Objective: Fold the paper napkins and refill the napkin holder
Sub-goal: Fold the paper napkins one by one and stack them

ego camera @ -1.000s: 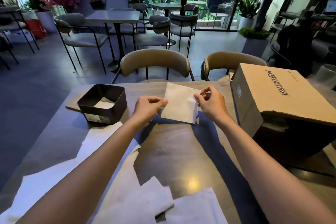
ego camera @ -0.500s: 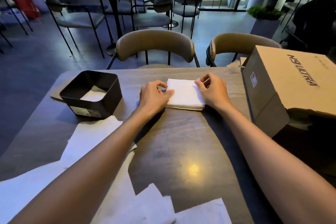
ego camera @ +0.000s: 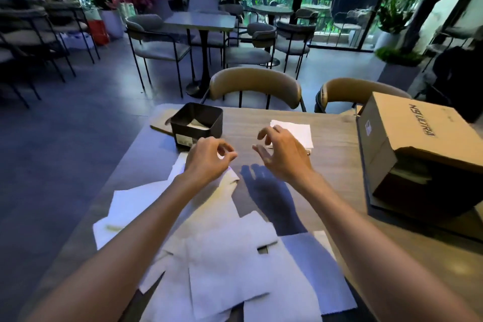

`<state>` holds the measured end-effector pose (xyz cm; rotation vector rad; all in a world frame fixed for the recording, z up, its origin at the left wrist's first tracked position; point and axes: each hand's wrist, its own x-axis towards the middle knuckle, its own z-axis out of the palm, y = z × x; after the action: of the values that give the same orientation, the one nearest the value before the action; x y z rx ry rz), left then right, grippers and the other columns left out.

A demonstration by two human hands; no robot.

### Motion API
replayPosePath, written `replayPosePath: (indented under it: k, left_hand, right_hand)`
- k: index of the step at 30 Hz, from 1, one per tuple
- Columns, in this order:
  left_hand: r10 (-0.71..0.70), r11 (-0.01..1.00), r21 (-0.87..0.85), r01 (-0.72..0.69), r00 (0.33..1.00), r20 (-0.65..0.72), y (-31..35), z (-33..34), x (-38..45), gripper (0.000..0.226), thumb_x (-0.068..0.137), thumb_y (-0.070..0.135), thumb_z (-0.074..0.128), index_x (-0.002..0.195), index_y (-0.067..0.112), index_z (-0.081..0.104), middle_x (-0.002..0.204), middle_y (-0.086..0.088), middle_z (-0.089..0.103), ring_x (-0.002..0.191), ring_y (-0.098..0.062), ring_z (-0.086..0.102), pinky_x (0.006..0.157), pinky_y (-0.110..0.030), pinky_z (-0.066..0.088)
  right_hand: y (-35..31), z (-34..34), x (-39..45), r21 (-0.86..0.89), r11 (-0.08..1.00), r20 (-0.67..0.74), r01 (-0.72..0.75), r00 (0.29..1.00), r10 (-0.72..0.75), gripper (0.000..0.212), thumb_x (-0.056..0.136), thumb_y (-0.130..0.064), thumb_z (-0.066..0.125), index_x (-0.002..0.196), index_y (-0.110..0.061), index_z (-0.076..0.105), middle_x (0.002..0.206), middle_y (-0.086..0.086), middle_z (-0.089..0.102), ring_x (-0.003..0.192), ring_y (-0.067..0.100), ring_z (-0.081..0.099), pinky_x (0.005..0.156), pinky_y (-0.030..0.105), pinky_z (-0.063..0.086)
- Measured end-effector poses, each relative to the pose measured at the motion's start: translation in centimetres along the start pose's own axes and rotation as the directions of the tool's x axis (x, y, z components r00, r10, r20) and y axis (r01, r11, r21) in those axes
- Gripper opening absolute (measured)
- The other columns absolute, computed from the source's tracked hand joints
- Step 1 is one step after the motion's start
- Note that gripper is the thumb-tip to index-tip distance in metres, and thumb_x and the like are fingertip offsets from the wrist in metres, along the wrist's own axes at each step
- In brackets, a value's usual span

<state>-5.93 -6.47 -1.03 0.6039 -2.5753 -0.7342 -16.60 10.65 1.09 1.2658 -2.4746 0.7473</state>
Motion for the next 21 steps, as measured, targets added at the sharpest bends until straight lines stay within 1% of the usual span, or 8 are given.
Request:
replayPosePath:
  k: [2, 4, 6, 9, 14, 16, 18, 21]
  left_hand:
    - [-0.042, 0.993, 0.110, 0.043, 0.999, -0.007, -2.0, -1.2, -1.9, 0.026, 0.088, 0.046, 0.070, 0.106, 0.028, 0.075, 0.106, 0.003, 0.069, 0.102, -0.019, 0.059, 0.085, -0.034, 0.045]
    - [-0.040, 0.985, 0.167, 0.039, 0.999, 0.003, -3.5, -1.6, -4.2, 0.031, 0.088, 0.051, 0.067, 0.110, 0.030, 0.074, 0.118, 0.007, 0.066, 0.113, -0.020, 0.055, 0.094, -0.037, 0.039]
    - [0.005, 0.992, 0.122, -0.002, 1.000, -0.021, -4.2, -1.6, -6.2, 0.029, 0.089, 0.048, 0.068, 0.108, 0.029, 0.076, 0.119, 0.009, 0.068, 0.110, -0.016, 0.057, 0.094, -0.036, 0.042]
    - [0.030, 0.999, 0.040, -0.026, 0.994, -0.107, -4.3, -1.7, -7.7, 0.018, 0.088, 0.040, 0.073, 0.097, 0.026, 0.079, 0.106, 0.007, 0.074, 0.096, -0.014, 0.063, 0.088, -0.034, 0.048]
    - [-0.041, 0.974, -0.228, -0.004, 0.980, -0.195, -4.1, -2.0, -8.2, 0.016, 0.085, 0.034, 0.078, 0.097, 0.024, 0.080, 0.100, 0.006, 0.076, 0.091, -0.010, 0.067, 0.080, -0.024, 0.051]
    - [-0.024, 0.957, -0.286, -0.046, 0.971, -0.236, -3.7, -1.9, -8.3, 0.018, 0.084, 0.034, 0.078, 0.099, 0.024, 0.079, 0.099, 0.009, 0.074, 0.090, -0.008, 0.066, 0.076, -0.018, 0.048]
    - [-0.008, 0.943, -0.324, -0.073, 0.971, -0.240, -3.0, -1.8, -8.3, 0.024, 0.084, 0.038, 0.077, 0.104, 0.024, 0.078, 0.105, 0.010, 0.071, 0.093, -0.008, 0.065, 0.076, -0.014, 0.048]
    - [0.096, 0.927, -0.337, -0.165, 0.972, -0.214, -1.1, -1.7, -8.0, 0.030, 0.083, 0.038, 0.077, 0.108, 0.021, 0.079, 0.110, 0.006, 0.071, 0.099, -0.010, 0.064, 0.081, -0.024, 0.054]
  right_hand:
    - [-2.2, 1.0, -0.8, 0.053, 0.998, 0.122, -0.029, 0.992, 0.022, 0.024, 0.096, -0.035, 0.067, 0.113, -0.019, 0.064, 0.107, 0.004, 0.067, 0.091, 0.019, 0.062, 0.076, 0.034, 0.055]
    - [-3.8, 2.3, -1.5, 0.074, 0.995, 0.206, -0.073, 0.977, 0.056, 0.028, 0.097, -0.040, 0.063, 0.116, -0.019, 0.065, 0.107, 0.004, 0.069, 0.088, 0.019, 0.059, 0.073, 0.032, 0.049]
    - [-5.0, 3.5, -2.5, 0.096, 0.988, 0.252, -0.117, 0.964, 0.090, 0.033, 0.098, -0.042, 0.061, 0.119, -0.017, 0.064, 0.109, 0.007, 0.070, 0.093, 0.025, 0.060, 0.074, 0.033, 0.044]
    - [-6.2, 4.7, -3.8, 0.133, 0.980, 0.266, -0.149, 0.958, 0.109, 0.025, 0.097, -0.035, 0.064, 0.111, -0.014, 0.068, 0.106, 0.009, 0.068, 0.097, 0.028, 0.062, 0.080, 0.036, 0.050]
    - [-6.6, 4.4, -4.7, 0.237, 0.942, 0.237, -0.237, 0.955, 0.180, 0.015, 0.095, -0.029, 0.068, 0.092, -0.015, 0.069, 0.090, 0.005, 0.070, 0.081, 0.020, 0.060, 0.065, 0.028, 0.043]
    - [-6.5, 3.7, -5.1, 0.313, 0.907, 0.221, -0.282, 0.950, 0.219, 0.025, 0.099, -0.036, 0.062, 0.092, -0.013, 0.070, 0.088, 0.004, 0.070, 0.079, 0.019, 0.061, 0.061, 0.025, 0.047]
    - [-6.4, 2.8, -5.2, 0.451, 0.820, 0.235, -0.352, 0.933, 0.272, 0.043, 0.102, -0.049, 0.051, 0.093, -0.013, 0.074, 0.089, 0.003, 0.072, 0.080, 0.019, 0.065, 0.068, 0.029, 0.055]
    - [-6.1, 1.6, -5.1, 0.573, 0.717, 0.267, -0.397, 0.918, 0.294, 0.053, 0.095, -0.065, 0.049, 0.093, -0.019, 0.077, 0.087, -0.002, 0.075, 0.081, 0.009, 0.068, 0.075, 0.030, 0.056]
